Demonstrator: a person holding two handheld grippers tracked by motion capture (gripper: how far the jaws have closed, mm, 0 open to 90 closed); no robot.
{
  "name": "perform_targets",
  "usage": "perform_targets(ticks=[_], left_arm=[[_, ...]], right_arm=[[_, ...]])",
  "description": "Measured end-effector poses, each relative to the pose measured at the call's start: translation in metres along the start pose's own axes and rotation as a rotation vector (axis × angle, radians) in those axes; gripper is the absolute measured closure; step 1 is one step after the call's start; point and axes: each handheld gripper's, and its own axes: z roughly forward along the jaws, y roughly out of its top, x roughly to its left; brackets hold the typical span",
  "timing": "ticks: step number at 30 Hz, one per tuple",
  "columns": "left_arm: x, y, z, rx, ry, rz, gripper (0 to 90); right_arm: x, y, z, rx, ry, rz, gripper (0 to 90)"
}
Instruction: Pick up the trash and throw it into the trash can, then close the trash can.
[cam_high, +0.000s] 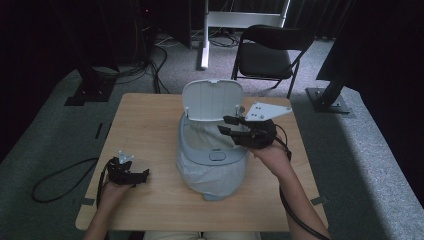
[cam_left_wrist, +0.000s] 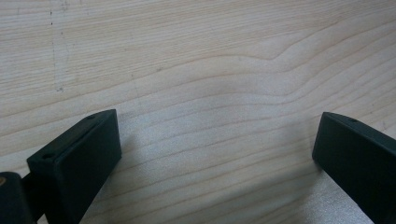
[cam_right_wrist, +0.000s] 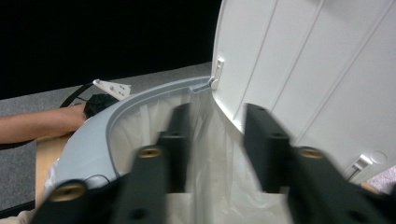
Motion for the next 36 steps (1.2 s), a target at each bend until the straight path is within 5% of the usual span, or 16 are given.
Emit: perform_targets(ticks=[2,3,13,17,24,36], left_arm=[[0.000,0.000,0.000,0.000,0.000,0.000,1.2],[0.000,0.000,0.000,0.000,0.000,0.000,1.2],[0.000,0.000,0.000,0.000,0.000,0.000,1.2],[0.000,0.000,0.000,0.000,0.000,0.000,1.2],[0.000,0.000,0.000,0.000,0.000,0.000,1.2],[0.000,0.000,0.000,0.000,0.000,0.000,1.2]], right_arm=[[0.000,0.000,0.000,-0.001,-0.011,0.006,57.9],[-0.001,-0.002,-0.001,-0.011,-0.030,0.028,45.9],[-0.015,-0.015,-0.007,-0.034,-0.072,0.143,12.7],[-0.026,-0.023,-0.013,-0.070,-0.112,0.215,12.3],[-0.051,-0.035,-0.019,-0.080,-0.280,0.304,12.5],[-0.102,-0.034,-0.013,-0.080,-0.376,0.390,13.2]])
